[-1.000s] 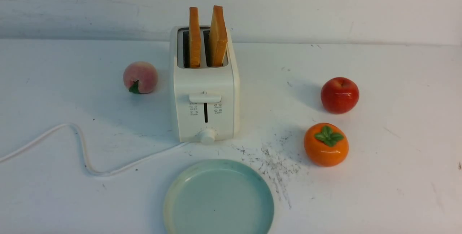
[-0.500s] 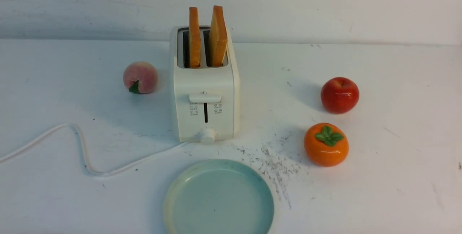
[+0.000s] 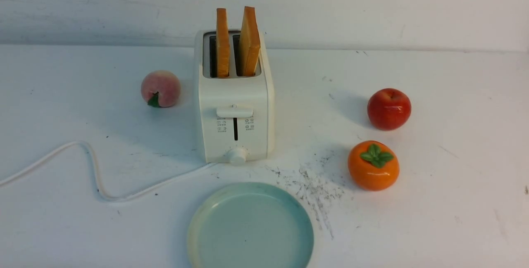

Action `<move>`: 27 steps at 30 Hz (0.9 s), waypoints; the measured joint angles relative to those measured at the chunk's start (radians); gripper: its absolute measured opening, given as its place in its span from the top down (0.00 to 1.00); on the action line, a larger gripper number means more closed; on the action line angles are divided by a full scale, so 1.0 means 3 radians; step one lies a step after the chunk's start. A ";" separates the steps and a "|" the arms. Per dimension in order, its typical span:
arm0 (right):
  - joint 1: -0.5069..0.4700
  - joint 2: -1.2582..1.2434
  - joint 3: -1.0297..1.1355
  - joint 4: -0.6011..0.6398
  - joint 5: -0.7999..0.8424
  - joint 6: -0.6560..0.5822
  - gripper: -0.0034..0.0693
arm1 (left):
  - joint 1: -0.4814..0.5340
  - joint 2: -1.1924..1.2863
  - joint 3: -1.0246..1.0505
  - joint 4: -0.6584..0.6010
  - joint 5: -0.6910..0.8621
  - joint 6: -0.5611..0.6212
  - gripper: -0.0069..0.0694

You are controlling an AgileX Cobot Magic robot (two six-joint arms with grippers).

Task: Take toasted bread from bread machine on white table place on plate.
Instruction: 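Grasp the toast slice in the toaster and pull it up out of the slot with the right gripper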

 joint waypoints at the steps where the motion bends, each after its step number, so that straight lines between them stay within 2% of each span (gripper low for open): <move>1: 0.0000 0.0000 0.0000 0.0000 0.0000 0.0000 0.62 | 0.0000 0.0000 0.0000 0.0000 0.0000 0.0000 0.60; 7: 0.0000 0.0000 0.0000 0.0000 0.0000 0.0000 0.62 | 0.0000 0.0000 0.0000 0.0001 0.0000 -0.0004 0.60; 10: 0.0000 0.0000 0.0000 -0.0004 0.0000 0.0000 0.62 | 0.0000 0.0000 0.0000 -0.0203 -0.0053 -0.0145 0.60; 13: 0.0000 0.0000 0.0001 0.0011 -0.0034 0.0028 0.62 | 0.0000 0.0000 0.0000 -0.1220 -0.0296 -0.0728 0.60; 15: 0.0000 0.0000 0.0007 0.0261 -0.0051 0.0204 0.62 | 0.0000 0.0000 0.0000 -0.1827 -0.0405 -0.1094 0.60; 17: 0.0000 0.0000 0.0017 0.0797 -0.0058 0.0550 0.62 | 0.0000 0.0000 0.0000 -0.2360 -0.0469 -0.1286 0.60; 18: 0.0000 0.0000 0.0016 0.0855 -0.0058 0.0586 0.62 | 0.0000 0.0000 0.0000 -0.2402 -0.0473 -0.1286 0.60; 19: 0.0000 0.0000 0.0025 0.1287 -0.0061 0.0860 0.62 | 0.0000 0.0000 0.0000 -0.2673 -0.0492 -0.1322 0.60; 22: 0.0000 0.0000 0.0037 0.1862 -0.0057 0.1089 0.62 | 0.0000 0.0000 0.0000 -0.2900 -0.0529 -0.1322 0.60; 27: 0.0000 0.0000 0.0039 0.2217 -0.0090 0.1150 0.62 | 0.0000 0.0000 0.0000 -0.2976 -0.0536 -0.1316 0.60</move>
